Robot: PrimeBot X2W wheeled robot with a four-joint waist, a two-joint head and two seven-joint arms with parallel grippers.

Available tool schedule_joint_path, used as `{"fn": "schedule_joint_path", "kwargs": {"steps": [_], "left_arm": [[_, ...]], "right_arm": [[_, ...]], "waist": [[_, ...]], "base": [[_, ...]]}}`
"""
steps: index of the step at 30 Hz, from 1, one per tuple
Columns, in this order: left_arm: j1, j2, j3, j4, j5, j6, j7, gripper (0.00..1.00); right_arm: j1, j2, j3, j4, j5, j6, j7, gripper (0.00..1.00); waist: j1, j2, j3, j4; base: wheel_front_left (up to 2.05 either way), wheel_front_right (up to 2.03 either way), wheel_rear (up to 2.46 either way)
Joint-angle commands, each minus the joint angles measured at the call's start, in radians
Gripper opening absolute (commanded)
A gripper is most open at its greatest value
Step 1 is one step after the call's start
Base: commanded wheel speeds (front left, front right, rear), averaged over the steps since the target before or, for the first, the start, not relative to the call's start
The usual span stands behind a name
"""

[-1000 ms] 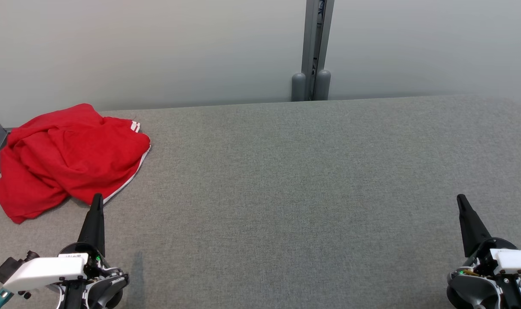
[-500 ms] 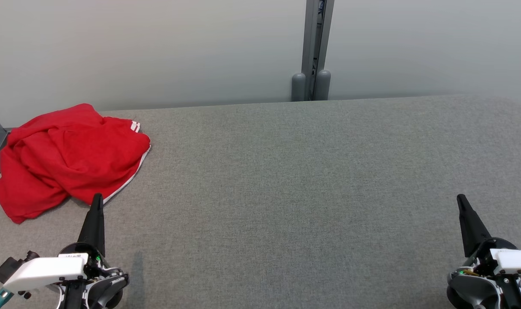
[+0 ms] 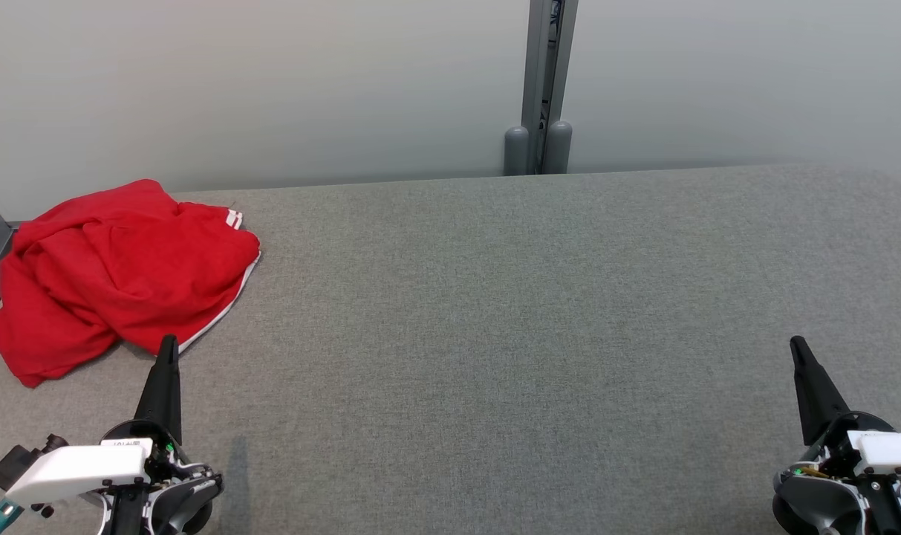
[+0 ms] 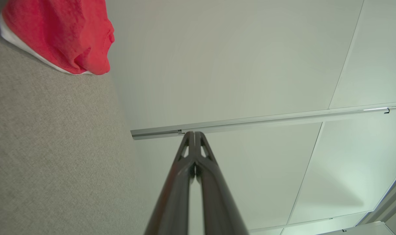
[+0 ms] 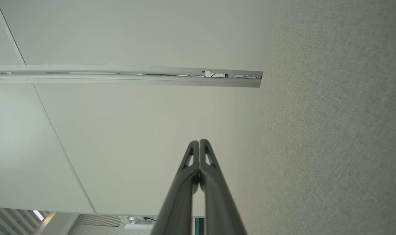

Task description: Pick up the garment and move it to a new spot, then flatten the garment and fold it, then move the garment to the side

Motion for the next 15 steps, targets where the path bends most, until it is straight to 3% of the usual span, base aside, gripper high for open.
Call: {"fn": "schedule_joint_path", "kwargs": {"steps": [1,15], "left_arm": [[-0.013,0.004,0.002,-0.003,0.0,-0.004,0.002,0.0],[-0.013,0.004,0.002,-0.003,0.0,-0.004,0.002,0.0]], "right_arm": [[-0.01,-0.005,0.0,-0.002,-0.003,0.0,0.001,0.0],[-0.01,-0.005,0.0,-0.002,-0.003,0.0,0.001,0.0]], "waist": [[0.0,0.0,0.0,0.0],[0.0,0.0,0.0,0.0]], "base": [[0.0,0.0,0.0],[0.0,0.0,0.0]]}}
